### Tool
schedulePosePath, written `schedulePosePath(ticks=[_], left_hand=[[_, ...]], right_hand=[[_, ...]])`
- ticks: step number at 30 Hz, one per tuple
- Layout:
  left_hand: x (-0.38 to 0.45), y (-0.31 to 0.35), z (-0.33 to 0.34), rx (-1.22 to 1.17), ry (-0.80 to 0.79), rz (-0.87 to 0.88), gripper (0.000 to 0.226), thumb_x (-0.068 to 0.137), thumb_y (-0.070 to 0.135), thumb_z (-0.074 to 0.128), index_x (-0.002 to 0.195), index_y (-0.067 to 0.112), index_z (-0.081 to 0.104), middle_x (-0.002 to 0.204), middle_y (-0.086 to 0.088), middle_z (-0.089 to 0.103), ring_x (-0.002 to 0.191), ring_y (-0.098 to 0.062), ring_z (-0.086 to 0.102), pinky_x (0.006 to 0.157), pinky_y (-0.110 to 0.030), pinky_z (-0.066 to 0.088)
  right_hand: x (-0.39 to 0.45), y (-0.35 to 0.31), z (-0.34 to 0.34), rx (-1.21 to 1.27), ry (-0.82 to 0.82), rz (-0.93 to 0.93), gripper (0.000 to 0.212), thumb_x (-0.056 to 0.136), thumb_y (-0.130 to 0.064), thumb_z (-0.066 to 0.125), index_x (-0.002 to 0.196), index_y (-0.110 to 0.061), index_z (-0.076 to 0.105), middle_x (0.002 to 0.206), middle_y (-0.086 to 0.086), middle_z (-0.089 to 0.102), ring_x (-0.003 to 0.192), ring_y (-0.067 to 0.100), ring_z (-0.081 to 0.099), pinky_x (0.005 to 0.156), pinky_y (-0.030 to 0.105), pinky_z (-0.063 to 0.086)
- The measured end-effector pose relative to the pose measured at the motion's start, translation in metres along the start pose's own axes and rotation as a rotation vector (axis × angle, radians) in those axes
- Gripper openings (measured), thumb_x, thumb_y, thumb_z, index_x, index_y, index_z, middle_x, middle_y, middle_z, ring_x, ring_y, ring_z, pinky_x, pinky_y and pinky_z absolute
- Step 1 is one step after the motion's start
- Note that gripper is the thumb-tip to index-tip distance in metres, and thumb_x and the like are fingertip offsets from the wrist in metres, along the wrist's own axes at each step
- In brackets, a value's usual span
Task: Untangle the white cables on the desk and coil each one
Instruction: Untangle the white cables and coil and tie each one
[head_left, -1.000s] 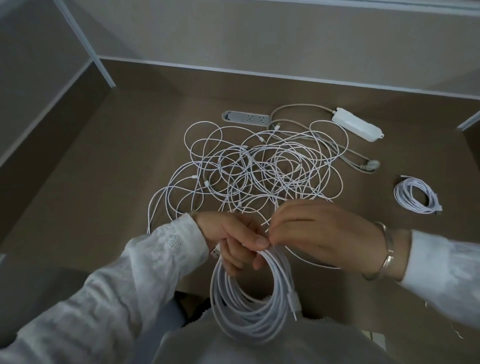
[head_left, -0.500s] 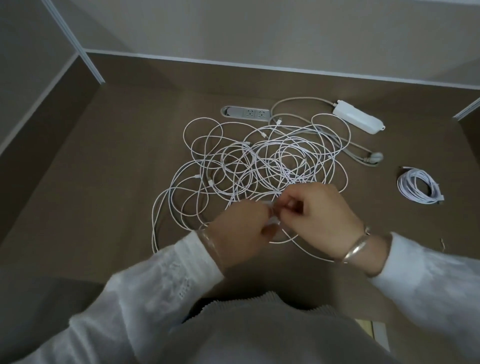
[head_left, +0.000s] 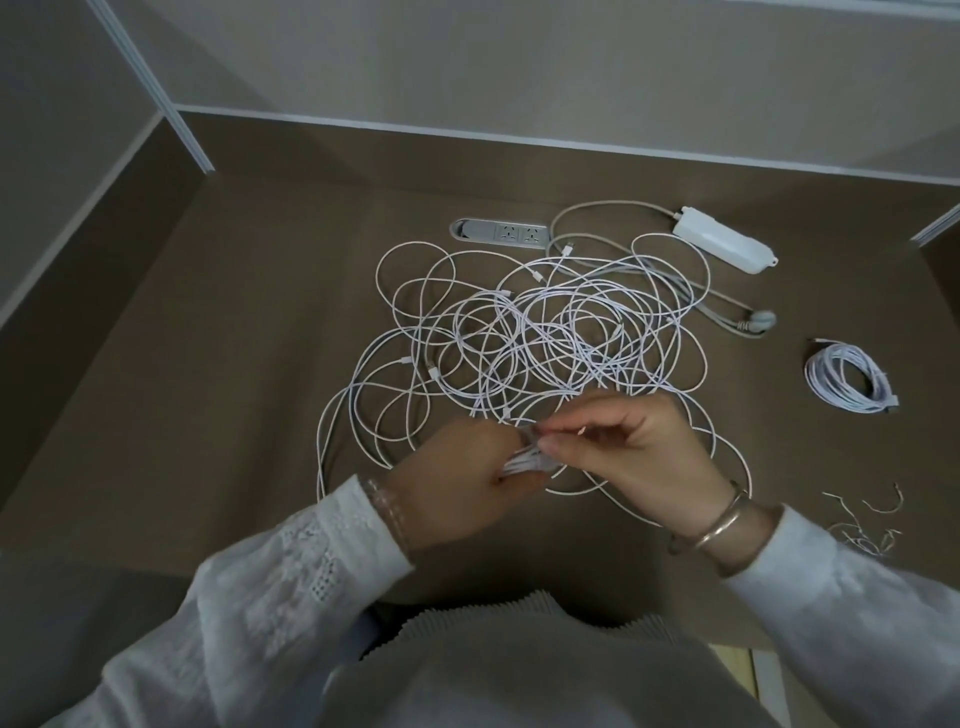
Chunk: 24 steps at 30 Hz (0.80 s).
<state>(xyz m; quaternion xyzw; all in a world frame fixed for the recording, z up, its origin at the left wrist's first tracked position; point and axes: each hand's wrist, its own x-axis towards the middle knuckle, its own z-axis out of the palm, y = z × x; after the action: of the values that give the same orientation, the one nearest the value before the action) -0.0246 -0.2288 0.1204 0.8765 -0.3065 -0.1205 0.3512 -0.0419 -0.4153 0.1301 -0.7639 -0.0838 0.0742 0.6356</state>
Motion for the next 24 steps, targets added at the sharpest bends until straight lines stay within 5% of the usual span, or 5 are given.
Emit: schedulePosePath(ticks=[6,13,20,24], left_hand=[[-0.005,-0.002,-0.008,0.077,-0.016,0.051,0.015,0.086,0.028,0.068,0.094,0.015,0.067,0.083,-0.005,0.070,0.085,-0.018,0.055,0.061,-0.014,0.024],[-0.004,-0.001,-0.017,0.004,-0.064,0.003,0.020,0.084,0.033,0.069,0.086,0.013,0.066,0.077,0.000,0.067,0.071,-0.012,0.059,0.060,-0.015,0.033],[-0.008,0.000,-0.017,-0.039,-0.046,0.002,0.051,0.082,0.031,0.074,0.122,0.008,0.052,0.103,0.000,0.066,0.086,-0.012,0.060,0.066,-0.003,0.034],[-0.012,-0.005,-0.017,-0.065,-0.071,0.002,0.056,0.080,0.032,0.076,0.124,0.011,0.050,0.100,0.005,0.065,0.079,-0.006,0.059,0.068,-0.011,0.042]], right_hand=[[0.002,0.004,0.003,0.087,-0.119,0.129,0.025,0.063,-0.016,0.079,0.087,-0.018,0.076,0.092,0.008,0.072,0.086,0.017,0.068,0.085,0.034,0.053],[-0.001,0.002,0.011,-0.099,-0.024,-0.098,0.030,0.069,-0.023,0.083,0.095,-0.022,0.070,0.091,-0.005,0.071,0.090,0.012,0.067,0.088,0.027,0.050],[0.003,0.007,0.016,-0.037,-0.016,-0.161,0.021,0.075,-0.030,0.077,0.092,-0.017,0.074,0.091,-0.005,0.071,0.091,0.013,0.067,0.084,0.020,0.049],[0.005,0.015,0.020,-0.144,-0.015,-0.194,0.028,0.077,-0.043,0.071,0.089,-0.018,0.075,0.089,-0.004,0.068,0.092,0.017,0.065,0.085,0.032,0.051]])
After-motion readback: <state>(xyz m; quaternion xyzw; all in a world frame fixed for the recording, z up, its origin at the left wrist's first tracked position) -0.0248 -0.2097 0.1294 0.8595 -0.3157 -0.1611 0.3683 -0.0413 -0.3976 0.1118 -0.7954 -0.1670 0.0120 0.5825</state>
